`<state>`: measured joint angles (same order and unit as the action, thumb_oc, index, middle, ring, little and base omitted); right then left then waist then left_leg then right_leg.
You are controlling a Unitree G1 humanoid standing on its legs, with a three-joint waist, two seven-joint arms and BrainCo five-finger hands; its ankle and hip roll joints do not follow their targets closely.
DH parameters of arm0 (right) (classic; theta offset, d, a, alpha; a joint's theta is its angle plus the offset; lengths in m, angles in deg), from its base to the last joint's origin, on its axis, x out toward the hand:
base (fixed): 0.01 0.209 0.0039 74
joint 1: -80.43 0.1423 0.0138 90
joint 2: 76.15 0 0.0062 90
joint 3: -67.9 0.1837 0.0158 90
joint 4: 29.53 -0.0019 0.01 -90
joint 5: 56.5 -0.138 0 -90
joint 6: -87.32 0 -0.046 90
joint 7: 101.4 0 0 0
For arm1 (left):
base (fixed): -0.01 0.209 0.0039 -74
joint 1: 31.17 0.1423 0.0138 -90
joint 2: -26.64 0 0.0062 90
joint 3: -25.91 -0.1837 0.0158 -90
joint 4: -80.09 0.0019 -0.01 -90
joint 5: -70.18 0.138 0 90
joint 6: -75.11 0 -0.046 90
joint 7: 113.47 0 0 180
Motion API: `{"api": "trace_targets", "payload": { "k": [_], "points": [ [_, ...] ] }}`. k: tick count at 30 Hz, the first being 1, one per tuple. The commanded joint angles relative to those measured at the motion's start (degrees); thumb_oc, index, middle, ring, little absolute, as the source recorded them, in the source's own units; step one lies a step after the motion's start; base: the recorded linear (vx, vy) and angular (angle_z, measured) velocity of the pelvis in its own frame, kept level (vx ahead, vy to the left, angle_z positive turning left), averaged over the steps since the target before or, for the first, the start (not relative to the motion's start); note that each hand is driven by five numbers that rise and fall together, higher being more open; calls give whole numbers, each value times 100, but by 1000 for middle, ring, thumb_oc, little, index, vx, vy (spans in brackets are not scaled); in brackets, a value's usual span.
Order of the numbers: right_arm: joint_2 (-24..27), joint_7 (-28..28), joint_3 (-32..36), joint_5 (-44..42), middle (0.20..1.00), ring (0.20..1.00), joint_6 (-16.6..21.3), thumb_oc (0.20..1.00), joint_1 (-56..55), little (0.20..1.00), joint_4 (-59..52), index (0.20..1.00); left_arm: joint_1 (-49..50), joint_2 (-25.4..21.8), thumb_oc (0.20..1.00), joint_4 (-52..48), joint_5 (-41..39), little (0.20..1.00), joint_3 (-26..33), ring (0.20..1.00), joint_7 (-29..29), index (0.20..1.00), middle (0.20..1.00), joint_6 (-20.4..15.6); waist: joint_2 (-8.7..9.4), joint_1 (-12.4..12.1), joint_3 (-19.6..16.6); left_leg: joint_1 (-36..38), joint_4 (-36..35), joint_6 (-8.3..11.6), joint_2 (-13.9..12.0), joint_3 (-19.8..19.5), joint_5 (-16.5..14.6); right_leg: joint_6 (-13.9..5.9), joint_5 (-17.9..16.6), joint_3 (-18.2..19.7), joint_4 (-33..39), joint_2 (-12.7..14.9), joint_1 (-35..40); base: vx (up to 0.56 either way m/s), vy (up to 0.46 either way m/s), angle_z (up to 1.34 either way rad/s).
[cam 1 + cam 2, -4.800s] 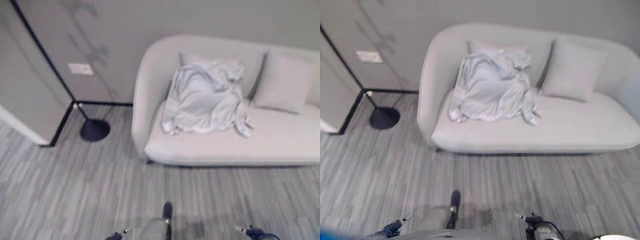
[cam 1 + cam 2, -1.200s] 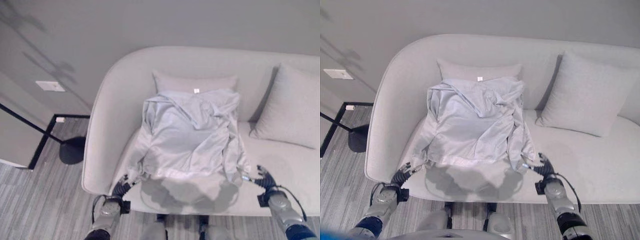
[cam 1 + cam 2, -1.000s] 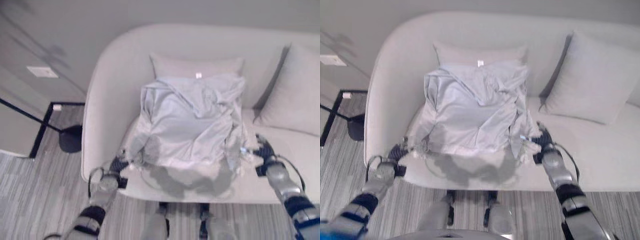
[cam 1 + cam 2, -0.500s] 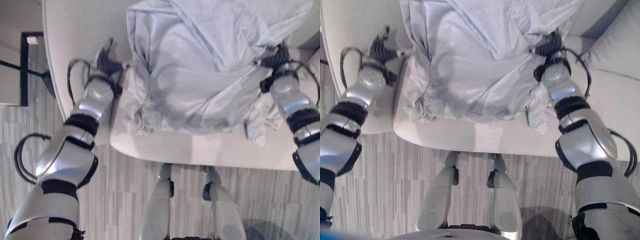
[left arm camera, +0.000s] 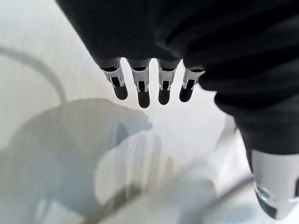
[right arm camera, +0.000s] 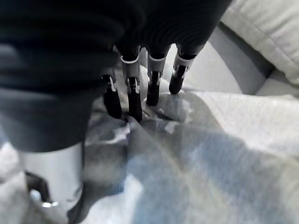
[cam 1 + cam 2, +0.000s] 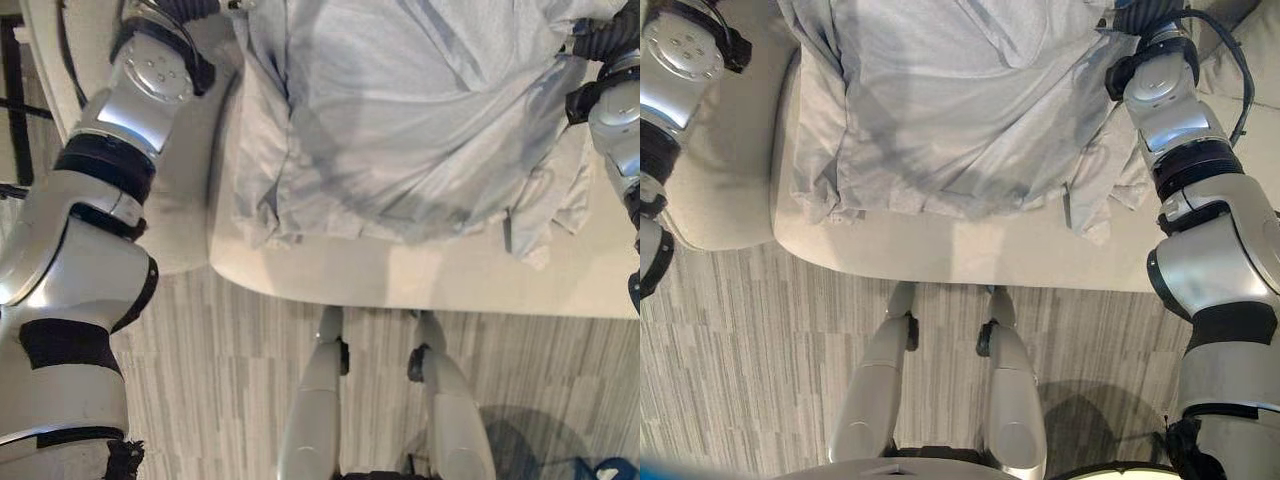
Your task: Hang the clothes on the sofa on the clothes rack.
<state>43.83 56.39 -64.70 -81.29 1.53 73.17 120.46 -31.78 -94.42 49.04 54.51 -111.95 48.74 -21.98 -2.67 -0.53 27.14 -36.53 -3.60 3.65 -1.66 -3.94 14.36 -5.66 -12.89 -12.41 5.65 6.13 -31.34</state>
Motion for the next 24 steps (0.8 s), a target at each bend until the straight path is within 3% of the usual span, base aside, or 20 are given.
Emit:
{"api": "trace_targets", "payload": {
  "k": [1, 24],
  "points": [
    [465, -283, -17, -259, 1000, 1000, 219, 1000, 89, 1000, -128, 1000, -42, 111, 1000, 187, -226, 1000, -188, 1000, -223, 1000, 1000, -217, -15, -40, -546, 425, -140, 537, 202, 35, -392, -930, -137, 216, -65, 384, -215, 0, 0, 0],
    [535, -308, -157, -444, 1000, 1000, 279, 1000, 154, 1000, -207, 1000, -251, 117, 1000, 172, -659, 1000, -554, 1000, 18, 1000, 1000, -293, -41, 102, -517, 488, -140, 531, 163, 116, -408, -925, -133, 247, -65, 376, -169, 0, 0, 0]
  ]
}}
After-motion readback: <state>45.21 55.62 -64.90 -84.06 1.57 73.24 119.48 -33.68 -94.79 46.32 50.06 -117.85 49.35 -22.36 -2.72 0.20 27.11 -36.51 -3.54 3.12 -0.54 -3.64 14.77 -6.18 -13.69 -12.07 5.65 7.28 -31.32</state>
